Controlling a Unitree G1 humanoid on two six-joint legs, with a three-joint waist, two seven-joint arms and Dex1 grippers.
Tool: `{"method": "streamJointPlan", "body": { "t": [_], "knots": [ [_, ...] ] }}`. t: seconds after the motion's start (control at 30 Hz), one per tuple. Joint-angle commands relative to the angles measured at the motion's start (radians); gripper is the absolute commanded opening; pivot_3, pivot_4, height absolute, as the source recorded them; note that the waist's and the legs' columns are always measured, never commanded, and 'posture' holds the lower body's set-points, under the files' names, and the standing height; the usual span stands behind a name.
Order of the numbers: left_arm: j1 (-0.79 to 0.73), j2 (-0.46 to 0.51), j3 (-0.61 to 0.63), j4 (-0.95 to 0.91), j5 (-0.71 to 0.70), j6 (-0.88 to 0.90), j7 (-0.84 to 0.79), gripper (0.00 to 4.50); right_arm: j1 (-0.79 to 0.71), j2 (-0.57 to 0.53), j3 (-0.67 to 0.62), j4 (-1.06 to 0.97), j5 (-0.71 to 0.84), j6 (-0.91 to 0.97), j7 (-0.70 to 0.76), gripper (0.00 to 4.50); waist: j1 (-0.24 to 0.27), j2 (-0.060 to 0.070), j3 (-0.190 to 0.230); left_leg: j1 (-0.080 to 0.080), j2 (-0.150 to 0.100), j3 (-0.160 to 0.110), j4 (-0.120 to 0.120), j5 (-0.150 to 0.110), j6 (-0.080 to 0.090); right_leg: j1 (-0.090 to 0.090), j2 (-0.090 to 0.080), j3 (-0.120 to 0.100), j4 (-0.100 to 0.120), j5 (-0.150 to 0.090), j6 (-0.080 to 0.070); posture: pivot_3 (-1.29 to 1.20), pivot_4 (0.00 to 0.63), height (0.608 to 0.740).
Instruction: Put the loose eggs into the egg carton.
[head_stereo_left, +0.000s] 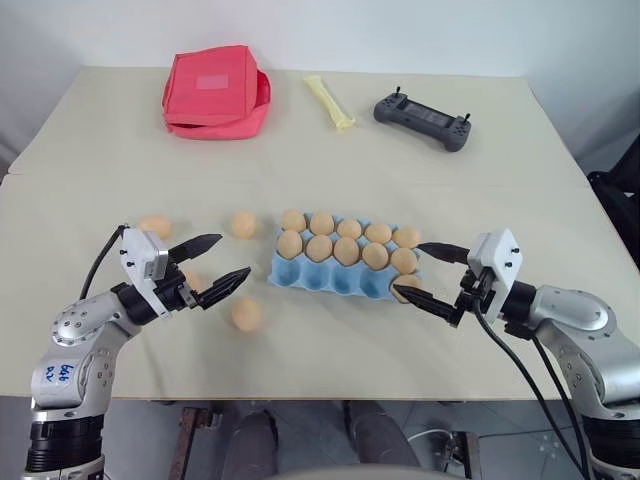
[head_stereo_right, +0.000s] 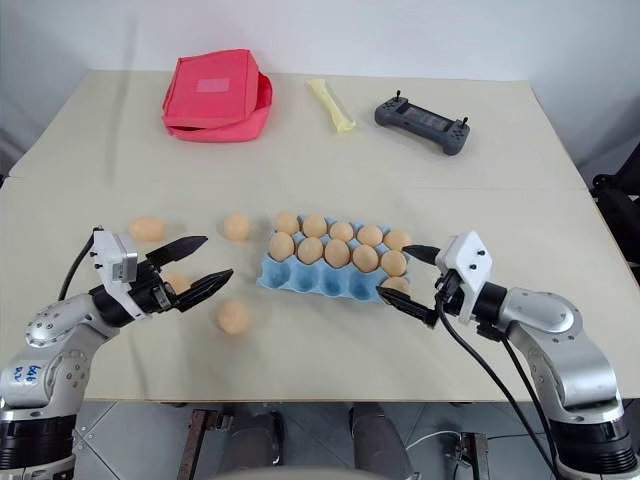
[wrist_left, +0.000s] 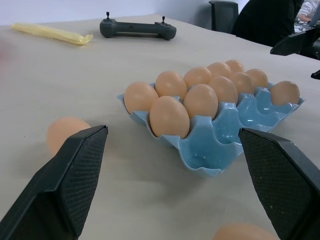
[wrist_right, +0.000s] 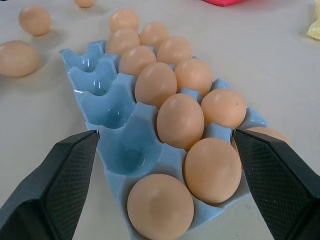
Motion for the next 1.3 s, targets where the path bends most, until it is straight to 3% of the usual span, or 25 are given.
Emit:
{"method": "streamJointPlan", "body": {
  "t": [0.03, 0.47, 0.67, 0.83, 1.0, 1.3],
  "knots": [
    [-0.005, 0.008, 0.002, -0.019, 0.009, -0.016, 0.011, 4.47, -0.01, 0.002, -0.008, 0.014, -0.008, -0.048, 0.01, 4.5, 0.0, 0.0, 0.0, 0.0, 0.0, 0.0, 0.0, 0.0, 0.0, 0.0, 0.0, 0.0, 0.0, 0.0, 0.0, 0.0, 0.15, 0.74],
    [0.007, 0.026, 0.022, -0.092, -0.032, 0.087, 0.063, 4.47, -0.058, 0.003, 0.023, 0.058, -0.009, -0.074, 0.026, 4.5, -0.004, 0.0, 0.0, 0.0, 0.0, 0.0, 0.0, 0.0, 0.0, 0.0, 0.0, 0.0, 0.001, 0.001, 0.002, 0.0, 0.15, 0.74],
    [0.175, 0.069, 0.119, -0.283, -0.147, 0.26, 0.121, 4.47, -0.152, -0.008, 0.061, 0.107, 0.0, -0.052, 0.067, 4.5, -0.008, 0.0, 0.001, 0.0, 0.0, 0.0, -0.001, -0.001, 0.001, 0.0, 0.0, 0.0, 0.001, 0.001, 0.002, 0.0, 0.15, 0.74],
    [0.342, 0.11, 0.167, -0.388, -0.143, 0.348, 0.163, 4.47, -0.205, -0.005, 0.082, 0.148, 0.005, -0.052, 0.107, 4.5, -0.005, -0.002, 0.005, 0.0, 0.0, 0.0, 0.0, -0.001, 0.001, 0.0, 0.0, 0.0, 0.001, 0.0, 0.001, 0.0, 0.15, 0.74],
    [0.39, 0.096, 0.189, -0.429, -0.154, 0.371, 0.199, 4.47, -0.22, -0.017, 0.094, 0.158, 0.015, -0.05, 0.167, 4.5, -0.002, -0.003, 0.008, 0.0, 0.0, 0.0, 0.002, -0.001, 0.001, 0.0, 0.0, 0.0, 0.001, -0.008, -0.014, 0.0, 0.15, 0.74],
    [0.339, 0.063, 0.034, -0.445, -0.065, 0.389, 0.318, 4.47, -0.21, -0.061, 0.078, 0.139, 0.04, -0.051, 0.251, 4.5, -0.005, -0.002, 0.009, 0.001, 0.0, 0.0, 0.002, -0.001, 0.001, 0.001, 0.0, 0.0, 0.002, -0.007, -0.013, 0.0, 0.15, 0.74]
  ]
}}
